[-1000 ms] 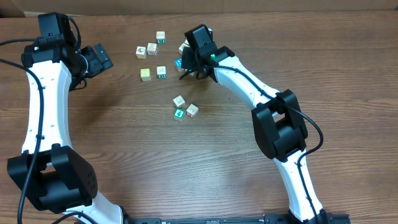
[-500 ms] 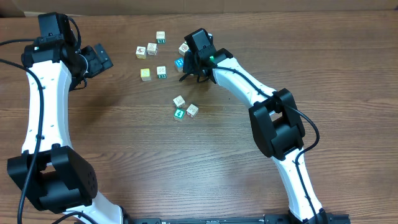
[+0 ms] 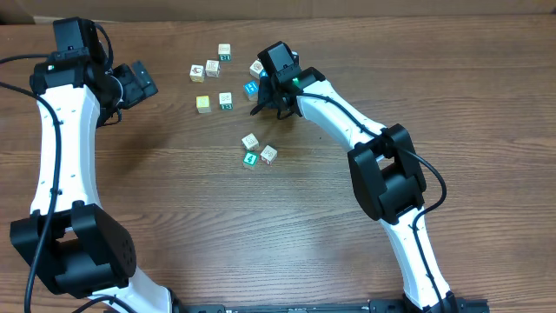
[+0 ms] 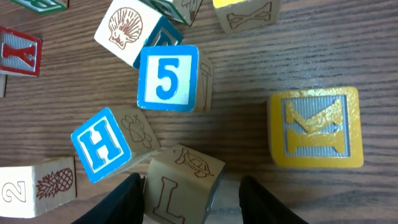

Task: Form a circle
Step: 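Close the right gripper on the beige 'L' block and hold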

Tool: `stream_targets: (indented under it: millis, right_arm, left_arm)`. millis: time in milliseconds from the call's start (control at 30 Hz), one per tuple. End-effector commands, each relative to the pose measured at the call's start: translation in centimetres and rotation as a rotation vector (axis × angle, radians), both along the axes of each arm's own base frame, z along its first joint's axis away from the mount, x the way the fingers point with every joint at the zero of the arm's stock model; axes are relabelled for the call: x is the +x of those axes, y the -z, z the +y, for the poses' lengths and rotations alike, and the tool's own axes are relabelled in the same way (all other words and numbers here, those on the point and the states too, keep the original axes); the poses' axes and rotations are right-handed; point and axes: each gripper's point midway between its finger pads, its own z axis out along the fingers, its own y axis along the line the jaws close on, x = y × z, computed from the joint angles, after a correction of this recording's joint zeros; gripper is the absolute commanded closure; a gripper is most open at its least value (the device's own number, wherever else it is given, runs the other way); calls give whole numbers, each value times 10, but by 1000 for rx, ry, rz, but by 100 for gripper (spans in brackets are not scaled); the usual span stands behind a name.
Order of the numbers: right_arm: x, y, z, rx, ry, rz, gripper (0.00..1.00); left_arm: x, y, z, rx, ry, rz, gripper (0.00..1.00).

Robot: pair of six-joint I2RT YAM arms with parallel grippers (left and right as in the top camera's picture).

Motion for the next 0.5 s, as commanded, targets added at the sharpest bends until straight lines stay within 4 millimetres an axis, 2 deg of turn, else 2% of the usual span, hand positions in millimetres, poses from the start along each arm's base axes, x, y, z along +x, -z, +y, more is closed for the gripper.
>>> stream_targets:
  millis: [0,167,467]
  right_arm:
    - [-6,13,-8,-39,8,30,53]
    - [1,8,-4,-22,5,-2,49]
    - [10,1,2,6,5,-48,47]
  left_arm:
    - [1,2,-3,-5,3,4,0]
    - [1,2,-3,-5,3,4,1]
    - [1,2,-3,-5,3,4,1]
